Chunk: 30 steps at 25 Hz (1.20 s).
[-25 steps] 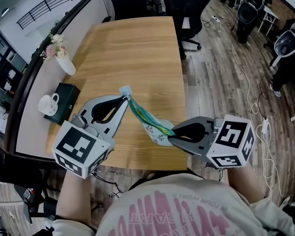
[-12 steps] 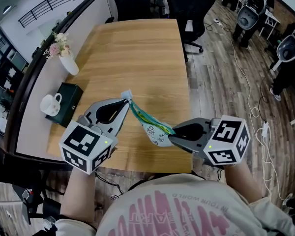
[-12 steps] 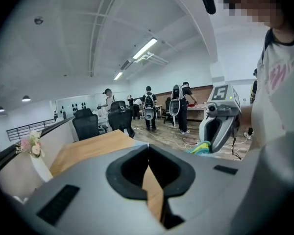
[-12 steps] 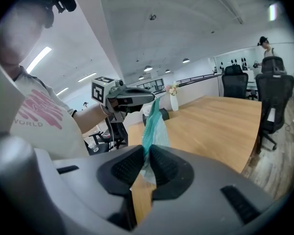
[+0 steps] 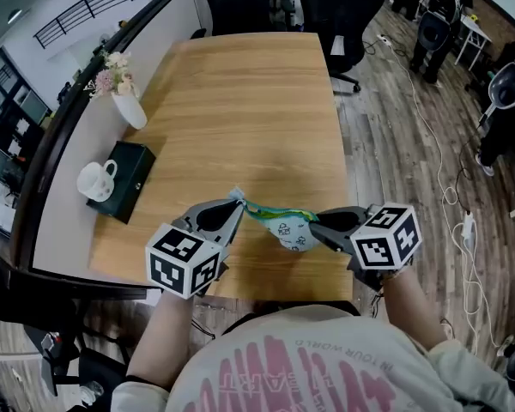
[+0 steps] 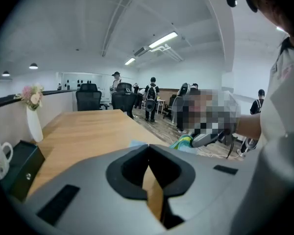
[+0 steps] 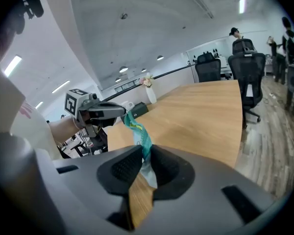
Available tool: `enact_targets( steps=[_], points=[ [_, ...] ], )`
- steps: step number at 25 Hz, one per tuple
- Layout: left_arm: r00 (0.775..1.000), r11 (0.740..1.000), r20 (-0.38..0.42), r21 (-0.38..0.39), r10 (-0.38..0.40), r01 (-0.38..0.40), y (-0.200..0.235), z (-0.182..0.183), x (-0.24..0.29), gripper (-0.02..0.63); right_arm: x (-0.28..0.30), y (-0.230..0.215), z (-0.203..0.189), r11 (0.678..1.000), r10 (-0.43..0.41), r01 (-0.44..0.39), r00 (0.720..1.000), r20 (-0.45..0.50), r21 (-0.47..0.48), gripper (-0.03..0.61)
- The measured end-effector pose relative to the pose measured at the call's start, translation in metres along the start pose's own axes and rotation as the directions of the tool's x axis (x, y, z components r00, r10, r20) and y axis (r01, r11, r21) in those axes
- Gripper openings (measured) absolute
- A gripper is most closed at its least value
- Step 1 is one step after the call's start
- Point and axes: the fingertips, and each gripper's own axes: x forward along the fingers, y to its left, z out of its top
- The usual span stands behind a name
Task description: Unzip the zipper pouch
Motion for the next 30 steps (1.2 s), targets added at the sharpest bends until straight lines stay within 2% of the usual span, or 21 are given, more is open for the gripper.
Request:
enact_targets(
  steps=[4, 10, 14, 16, 18, 22, 24, 28, 30],
  points=[
    [1.0, 0.998, -0.006, -0.06, -0.029, 0.028, -0.001, -0.018, 0.007, 0.006, 0.004, -0.011, -0.006, 0.998, -0.043, 0.041, 0.999, 0.028, 0.057, 0.06],
    [0.997, 0.992, -0.024, -0.105, -0.077, 0.074, -0.013, -0.037, 0.016, 0.006, 0.004, -0.021, -0.021, 0.989, -0.081, 0.078, 0.996, 0.022, 0.123, 0.064],
    [0.997, 0.985, -0.002, -0.152, -0.082, 0.081, -0.021, -0.039, 0.019, 0.006, -0.001, -0.025, -0.026, 0.986, -0.085, 0.078, 0.996, 0.039, 0.149, 0.067],
    [0.997, 0.981, 0.011, -0.178, -0.076, 0.077, -0.025, -0.04, 0.019, 0.006, -0.006, -0.028, -0.025, 0.983, -0.095, 0.083, 0.993, 0.069, 0.163, 0.082],
    [0.997, 0.977, 0.024, -0.199, -0.068, 0.072, -0.032, -0.038, 0.017, 0.006, -0.017, -0.032, -0.018, 0.981, -0.112, 0.091, 0.987, 0.118, 0.173, 0.133],
    [0.998, 0.974, 0.049, -0.223, -0.029, 0.039, -0.043, -0.029, 0.013, 0.006, -0.049, -0.038, 0.009, 0.978, -0.137, 0.092, 0.961, 0.241, 0.189, 0.152],
    [0.997, 0.964, 0.071, -0.264, 0.004, 0.015, -0.047, -0.026, 0.011, 0.006, -0.065, -0.042, 0.022, 0.975, -0.155, 0.098, 0.944, 0.292, 0.202, 0.152],
    [0.99, 0.93, 0.136, -0.367, 0.046, 0.007, -0.057, -0.018, 0.006, 0.006, -0.088, -0.051, 0.034, 0.963, -0.199, 0.109, 0.903, 0.38, 0.247, 0.108],
    [0.987, 0.919, 0.152, -0.394, 0.058, 0.006, -0.063, -0.016, 0.005, 0.006, -0.094, -0.054, 0.034, 0.958, -0.207, 0.099, 0.888, 0.41, 0.269, 0.072]
  ],
)
